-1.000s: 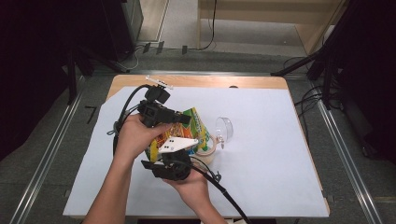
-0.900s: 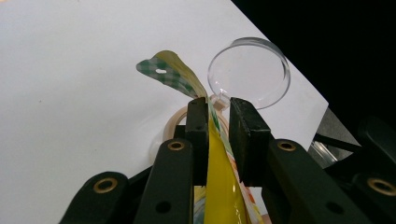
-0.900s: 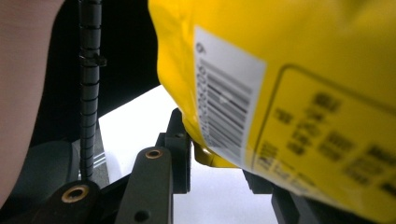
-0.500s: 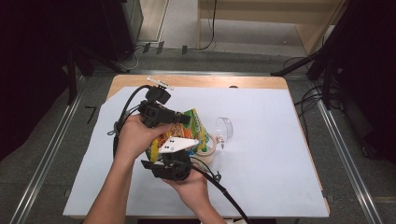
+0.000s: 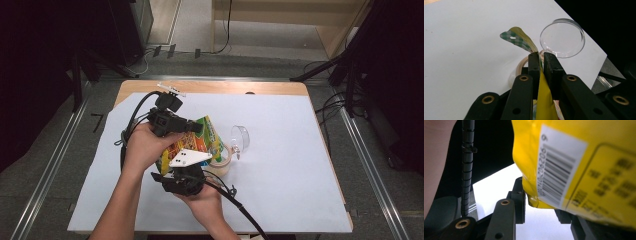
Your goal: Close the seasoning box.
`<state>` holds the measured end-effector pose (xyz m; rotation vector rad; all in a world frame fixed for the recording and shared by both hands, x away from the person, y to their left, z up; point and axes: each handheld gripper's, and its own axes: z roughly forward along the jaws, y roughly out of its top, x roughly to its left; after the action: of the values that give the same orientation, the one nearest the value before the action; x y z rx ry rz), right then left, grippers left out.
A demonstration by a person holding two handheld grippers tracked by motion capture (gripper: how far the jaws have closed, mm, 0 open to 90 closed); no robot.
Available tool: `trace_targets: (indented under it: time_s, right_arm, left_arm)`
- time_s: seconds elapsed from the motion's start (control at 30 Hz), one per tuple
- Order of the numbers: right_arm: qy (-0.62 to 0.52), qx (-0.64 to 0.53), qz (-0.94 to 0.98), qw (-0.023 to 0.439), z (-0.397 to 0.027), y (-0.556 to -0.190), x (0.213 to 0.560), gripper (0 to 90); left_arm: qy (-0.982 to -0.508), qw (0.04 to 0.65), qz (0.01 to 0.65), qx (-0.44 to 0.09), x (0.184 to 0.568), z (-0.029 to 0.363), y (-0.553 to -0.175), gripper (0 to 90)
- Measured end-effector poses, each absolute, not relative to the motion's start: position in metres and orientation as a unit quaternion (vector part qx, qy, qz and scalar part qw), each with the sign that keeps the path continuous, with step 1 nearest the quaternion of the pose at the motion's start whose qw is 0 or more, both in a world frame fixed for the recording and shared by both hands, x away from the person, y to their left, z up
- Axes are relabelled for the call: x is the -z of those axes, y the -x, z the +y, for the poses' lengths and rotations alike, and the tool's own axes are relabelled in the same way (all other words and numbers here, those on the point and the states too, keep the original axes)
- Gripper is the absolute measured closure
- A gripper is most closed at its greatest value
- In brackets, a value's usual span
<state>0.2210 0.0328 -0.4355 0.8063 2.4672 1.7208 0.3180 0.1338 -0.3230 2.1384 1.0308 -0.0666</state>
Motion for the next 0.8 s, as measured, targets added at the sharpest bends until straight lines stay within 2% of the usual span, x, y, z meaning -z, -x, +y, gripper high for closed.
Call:
trace_targets:
  time_s: [0.27,0.8]
  right_arm:
    - [-0.261,-0.558,0.787,0.019,0.0311,-0.2217,0.4343,68.9]
    - [-0.262,-0.553,0.791,0.016,0.0337,-0.2237,0.4353,69.1]
  left_arm:
    - [-0.832,0.382,0.402,0.019,0.3207,0.1337,-0.3170,84.6]
    - [-0.822,0.384,0.417,0.045,0.3246,0.1366,-0.3211,83.9]
